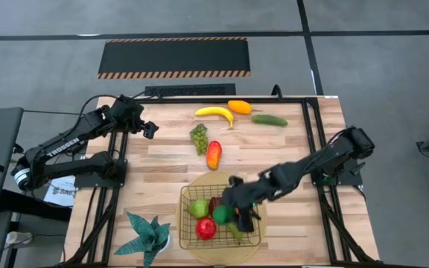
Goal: Build produce basket
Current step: Put the green lemon into the wire basket, then put the cucumber into the wire basket
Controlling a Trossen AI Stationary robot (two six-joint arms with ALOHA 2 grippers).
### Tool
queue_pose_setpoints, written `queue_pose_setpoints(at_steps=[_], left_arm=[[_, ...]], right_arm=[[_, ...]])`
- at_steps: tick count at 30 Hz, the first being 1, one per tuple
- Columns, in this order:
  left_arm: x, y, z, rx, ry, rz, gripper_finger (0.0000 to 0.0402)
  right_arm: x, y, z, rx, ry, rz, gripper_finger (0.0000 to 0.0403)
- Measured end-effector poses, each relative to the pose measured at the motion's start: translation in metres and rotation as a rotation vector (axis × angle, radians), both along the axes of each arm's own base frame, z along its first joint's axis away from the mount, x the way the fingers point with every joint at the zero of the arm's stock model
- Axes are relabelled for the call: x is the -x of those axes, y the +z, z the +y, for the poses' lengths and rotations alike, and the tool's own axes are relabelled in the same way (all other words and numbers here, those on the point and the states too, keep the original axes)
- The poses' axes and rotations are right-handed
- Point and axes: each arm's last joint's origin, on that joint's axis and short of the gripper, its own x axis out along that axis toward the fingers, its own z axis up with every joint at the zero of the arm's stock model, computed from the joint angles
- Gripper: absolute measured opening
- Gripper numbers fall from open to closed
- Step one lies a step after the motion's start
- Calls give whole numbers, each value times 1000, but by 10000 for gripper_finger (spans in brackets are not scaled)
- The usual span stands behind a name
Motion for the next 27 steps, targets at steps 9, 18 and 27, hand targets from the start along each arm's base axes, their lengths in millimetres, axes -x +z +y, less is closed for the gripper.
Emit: queue_pose_setpoints(at_steps=[9,18,27], left_arm=[[0,0,0,-4,-9,6,374],[0,0,0,-5,-9,6,374],[0,0,0,-4,-10,7,374]], right_arm=[[-18,-21,29,10,44,57,261],[-20,-31,29,-1,52,131,334],[-22,-25,22,-32,40,160,361]])
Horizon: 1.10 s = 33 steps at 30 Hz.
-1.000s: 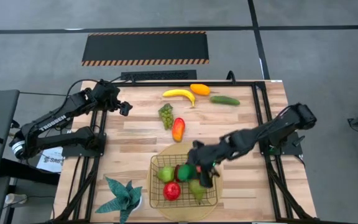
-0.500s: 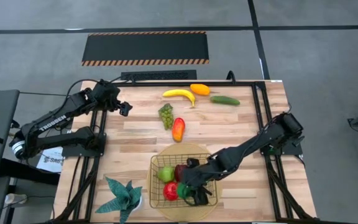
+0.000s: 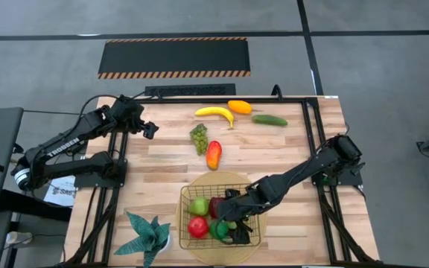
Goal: Build produce basket
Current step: Put the cucumber into the wire basket
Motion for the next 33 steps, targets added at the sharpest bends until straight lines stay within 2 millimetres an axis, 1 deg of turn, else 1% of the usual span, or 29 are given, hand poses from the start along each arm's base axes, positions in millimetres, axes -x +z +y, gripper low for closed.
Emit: queue_pose_setpoints(at_steps=[1,3,5,6,8,12,15,17,19,20,23,27,29,31,33], left_arm=[[0,0,0,-1,-1,0,374],[0,0,0,-7,-8,2,374],[0,0,0,-9,-10,4,374],[0,0,0,-9,-10,4,374],[0,0,0,-9,-10,4,374],[0,0,0,-7,-5,1,374],[0,0,0,-8,-3,-1,374],[0,0,0,-9,-3,-2,374],[0,0,0,-7,3,-3,374],[0,0,0,-6,8,-4,374],[0,1,1,-4,17,-8,374],[0,1,1,-8,43,-7,374],[0,1,1,-11,48,-5,374],[0,1,1,-12,50,-5,374],[0,1,2,-15,54,-3,374]], right_arm=[[1,10,-5,-2,-8,-7,361],[6,37,-21,29,-27,-40,358],[16,61,-41,119,-64,-54,355],[23,70,-53,175,-91,-44,353],[35,84,-78,264,-157,-39,350],[71,115,-134,371,-300,-17,346],[96,120,-173,482,-385,52,346],[108,115,-196,521,-423,78,346],[120,104,-216,553,-449,116,345],[126,95,-226,571,-454,147,345],[138,60,-255,598,-452,229,345],[156,12,-295,519,-490,243,345],[163,-11,-314,523,-518,280,345],[169,-28,-332,529,-534,311,344],[171,-41,-347,513,-530,331,344]])
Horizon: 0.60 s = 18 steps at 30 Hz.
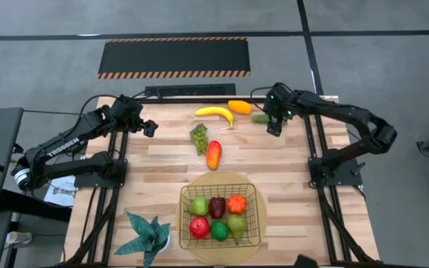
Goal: Build produce basket
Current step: Put the cucumber into the wire basket
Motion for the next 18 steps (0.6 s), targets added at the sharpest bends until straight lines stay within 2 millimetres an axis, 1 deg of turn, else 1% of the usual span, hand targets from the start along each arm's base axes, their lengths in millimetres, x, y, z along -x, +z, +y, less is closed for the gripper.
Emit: queue_pose_setpoints(at_steps=[6,9,11,14,16,18], left_arm=[[0,0,1,-4,30,2,374],[0,0,0,-4,30,3,374],[0,0,1,-4,30,3,374],[1,0,1,-8,35,6,374],[1,0,1,-8,35,7,374],[1,0,1,-7,35,7,374]], right_arm=[[-1,-37,-41,-43,-17,38,344],[-2,-57,-54,-97,-34,89,344],[-2,-69,-59,-136,-36,124,344],[-4,-83,-60,-202,-30,164,339],[-7,-87,-59,-217,-19,168,322],[-9,-88,-57,-220,-10,174,294]])
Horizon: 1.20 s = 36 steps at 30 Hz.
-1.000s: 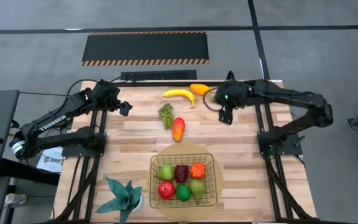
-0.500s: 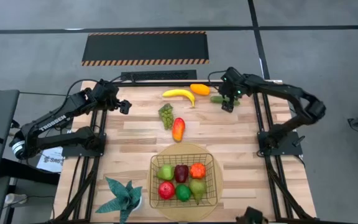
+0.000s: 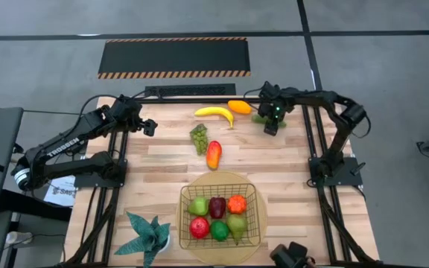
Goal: Build produce basket
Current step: Put the cucumber into the wire basket
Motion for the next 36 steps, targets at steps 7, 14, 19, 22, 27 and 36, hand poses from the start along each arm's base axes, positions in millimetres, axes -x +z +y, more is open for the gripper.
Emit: queue_pose_setpoints(at_steps=[7,14,19,22,27,36], left_arm=[[0,0,0,-10,11,9,374],[0,0,0,-9,11,10,374],[0,0,0,-11,8,13,374],[1,0,0,-11,8,13,374],[0,0,0,-10,7,12,374],[1,-1,0,-13,-12,28,374]], right_arm=[[-3,10,4,1,-39,-14,136],[-1,53,19,74,-108,-115,110],[-1,104,56,144,-148,-271,119],[-2,134,92,152,-151,-414,139],[-7,170,158,72,-119,-652,140],[-50,189,255,-99,11,-1004,137]])
